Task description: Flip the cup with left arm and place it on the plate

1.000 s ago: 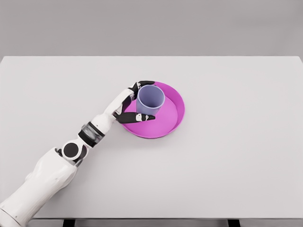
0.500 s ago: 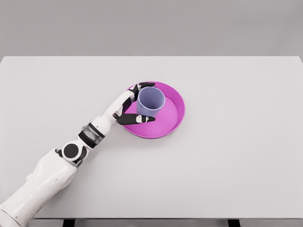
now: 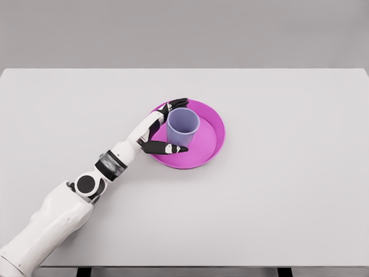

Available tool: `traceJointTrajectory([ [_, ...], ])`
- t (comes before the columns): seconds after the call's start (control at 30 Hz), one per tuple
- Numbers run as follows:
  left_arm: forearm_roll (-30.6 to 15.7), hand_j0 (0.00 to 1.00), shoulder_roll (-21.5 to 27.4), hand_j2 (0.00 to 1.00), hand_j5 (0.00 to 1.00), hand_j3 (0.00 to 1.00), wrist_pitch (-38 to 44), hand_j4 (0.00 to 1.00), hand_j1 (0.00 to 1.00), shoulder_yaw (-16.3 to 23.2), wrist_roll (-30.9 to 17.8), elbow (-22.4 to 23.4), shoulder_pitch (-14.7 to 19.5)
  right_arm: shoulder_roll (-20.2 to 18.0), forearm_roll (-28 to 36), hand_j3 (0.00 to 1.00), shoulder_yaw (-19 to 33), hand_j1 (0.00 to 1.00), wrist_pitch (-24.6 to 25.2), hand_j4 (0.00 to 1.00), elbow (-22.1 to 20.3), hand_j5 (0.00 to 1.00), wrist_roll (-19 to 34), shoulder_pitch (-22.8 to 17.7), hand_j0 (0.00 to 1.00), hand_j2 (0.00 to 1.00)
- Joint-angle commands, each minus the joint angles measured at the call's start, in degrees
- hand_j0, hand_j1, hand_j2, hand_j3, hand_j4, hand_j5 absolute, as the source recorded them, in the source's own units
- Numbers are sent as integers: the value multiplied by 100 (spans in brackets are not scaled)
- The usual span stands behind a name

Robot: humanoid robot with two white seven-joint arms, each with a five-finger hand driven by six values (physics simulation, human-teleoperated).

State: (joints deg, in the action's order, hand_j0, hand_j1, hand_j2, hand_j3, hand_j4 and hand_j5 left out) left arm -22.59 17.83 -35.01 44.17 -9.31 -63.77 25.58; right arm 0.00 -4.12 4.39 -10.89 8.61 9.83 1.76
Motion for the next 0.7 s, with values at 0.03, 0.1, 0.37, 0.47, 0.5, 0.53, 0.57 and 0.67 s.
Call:
traceJointTrajectory([
  [0.03,-18,100,10,100,100,100,1,100,100,-32,0,-4,0,0,-1,100,1,100,-1,100,0,100,1,-9,100,100],
  [0.1,-18,100,19,100,100,100,1,100,100,-32,0,-13,0,0,-1,100,1,100,-1,100,0,100,1,0,100,100],
  [0.37,-44,100,124,100,100,100,1,100,100,-58,0,-66,-18,0,-1,100,1,100,-1,100,0,100,1,-9,100,100],
  [0.47,-35,100,124,100,100,100,1,100,100,-58,0,-75,-18,0,-1,100,1,100,-1,100,0,100,1,-9,100,100],
  [0.5,-44,100,124,100,100,100,1,100,100,-58,0,-75,-18,0,-1,100,1,100,-1,100,0,100,1,0,100,100],
  [0.53,-44,100,160,100,100,100,1,100,100,-58,0,-75,-18,0,-1,100,1,100,-1,100,0,100,1,0,100,100],
  [0.57,-44,100,160,100,100,100,1,100,100,-67,0,-83,-18,0,-1,100,1,100,-1,100,0,100,1,0,100,100],
  [0.67,-35,100,186,100,100,100,1,100,100,-58,0,-92,-18,0,-1,100,1,100,-1,100,0,100,1,0,100,100],
])
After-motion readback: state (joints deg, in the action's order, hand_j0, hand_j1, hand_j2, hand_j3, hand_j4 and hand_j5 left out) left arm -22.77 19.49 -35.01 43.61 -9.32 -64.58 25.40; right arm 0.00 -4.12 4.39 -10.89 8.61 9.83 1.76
